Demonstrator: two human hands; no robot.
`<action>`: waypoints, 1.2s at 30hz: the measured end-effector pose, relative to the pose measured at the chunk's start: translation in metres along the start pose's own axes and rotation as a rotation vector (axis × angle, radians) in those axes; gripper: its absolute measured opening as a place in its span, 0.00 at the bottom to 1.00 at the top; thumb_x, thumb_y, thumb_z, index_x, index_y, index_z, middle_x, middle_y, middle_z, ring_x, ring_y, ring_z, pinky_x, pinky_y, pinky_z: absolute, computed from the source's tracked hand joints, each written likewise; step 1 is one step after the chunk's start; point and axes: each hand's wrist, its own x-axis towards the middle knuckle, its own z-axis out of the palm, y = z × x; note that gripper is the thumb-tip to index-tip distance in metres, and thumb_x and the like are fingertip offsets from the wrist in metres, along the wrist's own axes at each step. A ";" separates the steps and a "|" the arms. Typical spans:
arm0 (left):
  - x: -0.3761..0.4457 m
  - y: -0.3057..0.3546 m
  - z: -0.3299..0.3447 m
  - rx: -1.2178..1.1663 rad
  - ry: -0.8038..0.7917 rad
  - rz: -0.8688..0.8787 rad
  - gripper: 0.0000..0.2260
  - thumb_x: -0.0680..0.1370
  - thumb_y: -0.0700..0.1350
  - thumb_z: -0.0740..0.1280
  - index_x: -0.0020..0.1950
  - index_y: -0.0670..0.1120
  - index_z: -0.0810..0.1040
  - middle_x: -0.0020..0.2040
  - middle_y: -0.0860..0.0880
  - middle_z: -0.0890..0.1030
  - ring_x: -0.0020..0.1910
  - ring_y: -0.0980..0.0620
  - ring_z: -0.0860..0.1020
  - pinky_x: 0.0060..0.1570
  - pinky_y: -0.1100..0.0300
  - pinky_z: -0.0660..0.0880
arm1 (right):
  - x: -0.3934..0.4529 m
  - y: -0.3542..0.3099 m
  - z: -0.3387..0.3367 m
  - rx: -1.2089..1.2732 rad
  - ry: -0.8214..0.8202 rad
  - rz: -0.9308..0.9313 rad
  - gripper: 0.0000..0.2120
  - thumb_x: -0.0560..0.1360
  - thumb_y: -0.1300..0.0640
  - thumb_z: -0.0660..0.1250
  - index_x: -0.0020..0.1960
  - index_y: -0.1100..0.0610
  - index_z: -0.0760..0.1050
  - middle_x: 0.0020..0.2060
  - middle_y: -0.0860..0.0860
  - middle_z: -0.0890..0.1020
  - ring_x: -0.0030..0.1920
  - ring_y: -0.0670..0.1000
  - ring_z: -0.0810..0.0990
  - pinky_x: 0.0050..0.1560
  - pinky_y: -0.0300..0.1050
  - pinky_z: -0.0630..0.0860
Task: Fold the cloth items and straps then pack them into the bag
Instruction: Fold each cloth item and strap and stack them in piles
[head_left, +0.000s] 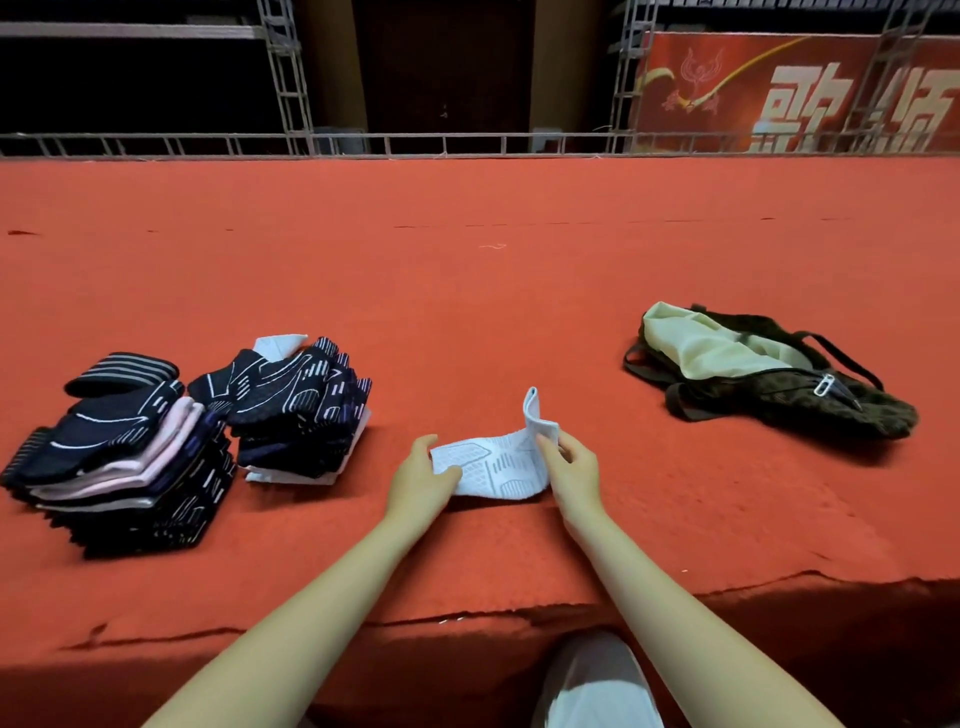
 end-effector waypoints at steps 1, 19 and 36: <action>-0.003 -0.006 -0.004 -0.028 0.041 0.024 0.24 0.73 0.40 0.66 0.69 0.47 0.68 0.60 0.45 0.78 0.58 0.46 0.76 0.55 0.58 0.70 | -0.002 -0.001 0.009 -0.005 -0.016 -0.028 0.16 0.77 0.62 0.65 0.32 0.50 0.70 0.29 0.41 0.68 0.31 0.39 0.65 0.32 0.34 0.62; -0.011 -0.039 0.000 -0.195 0.318 0.102 0.12 0.77 0.36 0.61 0.58 0.44 0.77 0.53 0.46 0.78 0.53 0.48 0.76 0.54 0.58 0.70 | -0.024 0.024 0.058 -0.665 -0.301 -0.269 0.24 0.73 0.54 0.56 0.66 0.58 0.74 0.68 0.53 0.71 0.71 0.52 0.65 0.70 0.36 0.54; 0.004 -0.032 -0.029 -0.013 0.036 -0.147 0.17 0.72 0.44 0.70 0.60 0.46 0.76 0.51 0.48 0.82 0.50 0.50 0.79 0.47 0.61 0.70 | -0.022 0.018 0.053 -0.537 -0.320 -0.234 0.18 0.75 0.65 0.62 0.62 0.54 0.78 0.60 0.46 0.79 0.60 0.43 0.76 0.61 0.28 0.65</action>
